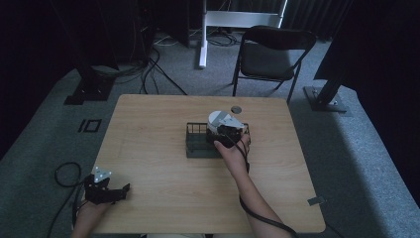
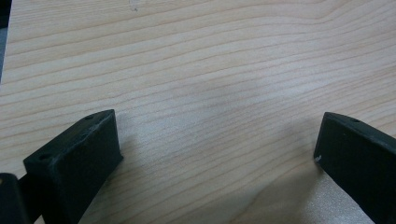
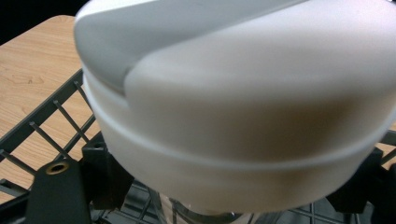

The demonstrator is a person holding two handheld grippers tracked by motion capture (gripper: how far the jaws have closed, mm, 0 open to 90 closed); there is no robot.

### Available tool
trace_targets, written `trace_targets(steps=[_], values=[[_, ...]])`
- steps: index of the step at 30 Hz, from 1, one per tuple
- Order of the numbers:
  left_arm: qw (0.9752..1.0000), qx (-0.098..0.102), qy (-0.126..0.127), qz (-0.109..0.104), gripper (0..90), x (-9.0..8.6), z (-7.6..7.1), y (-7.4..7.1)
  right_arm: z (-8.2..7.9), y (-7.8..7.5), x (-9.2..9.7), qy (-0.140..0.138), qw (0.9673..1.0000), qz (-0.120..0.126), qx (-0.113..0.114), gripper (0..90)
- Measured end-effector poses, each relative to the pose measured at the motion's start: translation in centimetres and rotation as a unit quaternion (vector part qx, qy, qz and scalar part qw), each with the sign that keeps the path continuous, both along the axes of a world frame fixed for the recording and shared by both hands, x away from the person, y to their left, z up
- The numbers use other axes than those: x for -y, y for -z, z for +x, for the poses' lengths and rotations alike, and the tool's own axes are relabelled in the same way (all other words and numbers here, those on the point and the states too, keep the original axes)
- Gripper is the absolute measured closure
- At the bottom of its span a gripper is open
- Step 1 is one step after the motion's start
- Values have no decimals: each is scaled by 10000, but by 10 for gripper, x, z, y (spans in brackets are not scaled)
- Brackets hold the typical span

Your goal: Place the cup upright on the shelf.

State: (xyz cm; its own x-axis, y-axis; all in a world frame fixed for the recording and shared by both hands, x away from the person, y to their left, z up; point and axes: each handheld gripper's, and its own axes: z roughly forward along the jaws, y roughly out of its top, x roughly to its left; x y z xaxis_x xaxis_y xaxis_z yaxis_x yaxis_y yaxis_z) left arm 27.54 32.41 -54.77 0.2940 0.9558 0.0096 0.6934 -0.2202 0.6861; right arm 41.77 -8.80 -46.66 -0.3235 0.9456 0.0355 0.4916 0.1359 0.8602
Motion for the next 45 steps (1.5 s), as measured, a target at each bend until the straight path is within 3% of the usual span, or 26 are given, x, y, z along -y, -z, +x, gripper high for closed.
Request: trace_targets(steps=[8, 22, 25, 30, 45], values=[[10000, 2, -1, 1, 6, 0, 0, 0, 4, 1, -3, -135, 9997, -155, -111, 183], [10000, 2, -2, 1, 6, 0, 0, 0, 7, 3, 1, -260, 9990, -51, -358, 181], [10000, 2, -2, 1, 6, 0, 0, 0, 7, 3, 2, -405, 9983, -113, -402, 177], [10000, 2, -1, 0, 6, 0, 0, 0, 5, 3, 1, -590, 9973, -196, -397, 133], [10000, 3, -3, -1, 6, 0, 0, 0, -4, 0, 9, -603, 9978, -30, -289, 126]])
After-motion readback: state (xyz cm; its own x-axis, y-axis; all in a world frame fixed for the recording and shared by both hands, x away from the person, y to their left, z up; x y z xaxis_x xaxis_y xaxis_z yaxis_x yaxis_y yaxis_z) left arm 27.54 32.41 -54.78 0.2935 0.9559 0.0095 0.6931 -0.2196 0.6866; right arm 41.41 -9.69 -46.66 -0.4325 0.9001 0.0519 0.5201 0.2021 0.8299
